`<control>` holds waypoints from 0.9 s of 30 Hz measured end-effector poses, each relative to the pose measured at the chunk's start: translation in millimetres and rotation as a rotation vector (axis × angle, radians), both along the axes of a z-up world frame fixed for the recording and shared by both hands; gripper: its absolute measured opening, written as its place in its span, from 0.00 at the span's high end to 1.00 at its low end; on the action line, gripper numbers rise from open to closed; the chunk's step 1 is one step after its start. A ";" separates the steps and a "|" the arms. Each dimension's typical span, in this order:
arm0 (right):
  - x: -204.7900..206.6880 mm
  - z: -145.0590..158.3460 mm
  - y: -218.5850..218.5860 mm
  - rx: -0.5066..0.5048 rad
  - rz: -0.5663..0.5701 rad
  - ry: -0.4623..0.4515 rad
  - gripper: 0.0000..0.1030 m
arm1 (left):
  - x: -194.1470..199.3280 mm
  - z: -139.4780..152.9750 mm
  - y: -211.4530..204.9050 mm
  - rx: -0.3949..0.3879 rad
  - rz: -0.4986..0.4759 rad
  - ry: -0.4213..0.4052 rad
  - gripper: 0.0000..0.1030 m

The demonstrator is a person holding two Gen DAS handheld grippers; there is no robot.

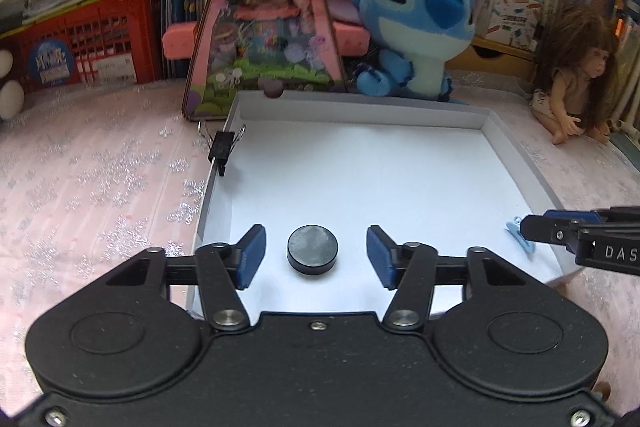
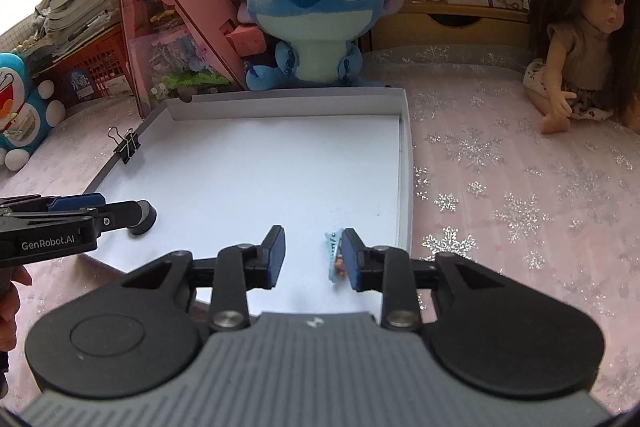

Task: Organize rigid objects
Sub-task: 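Carry puck and hair clip into the white tray and open both grippers, then grasp the black lid with the left gripper while the right grasps the binder clip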

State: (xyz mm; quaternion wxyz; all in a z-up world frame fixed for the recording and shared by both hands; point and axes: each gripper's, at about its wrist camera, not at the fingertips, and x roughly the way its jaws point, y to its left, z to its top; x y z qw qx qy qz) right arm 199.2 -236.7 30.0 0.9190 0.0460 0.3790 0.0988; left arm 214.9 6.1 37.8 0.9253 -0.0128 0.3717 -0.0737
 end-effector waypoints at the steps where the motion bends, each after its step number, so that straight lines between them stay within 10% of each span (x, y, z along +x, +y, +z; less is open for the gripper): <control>1: -4.2 2.1 0.3 -0.004 0.003 -0.016 0.45 | -5.4 2.2 0.2 0.001 -0.006 -0.012 0.41; 9: -47.2 9.7 3.8 -0.039 0.052 -0.116 0.28 | -55.4 13.6 9.0 -0.072 -0.017 -0.079 0.30; 27: -145.4 -10.7 -5.6 -0.099 0.104 -0.237 0.26 | -161.2 -12.7 9.7 -0.014 -0.108 -0.187 0.32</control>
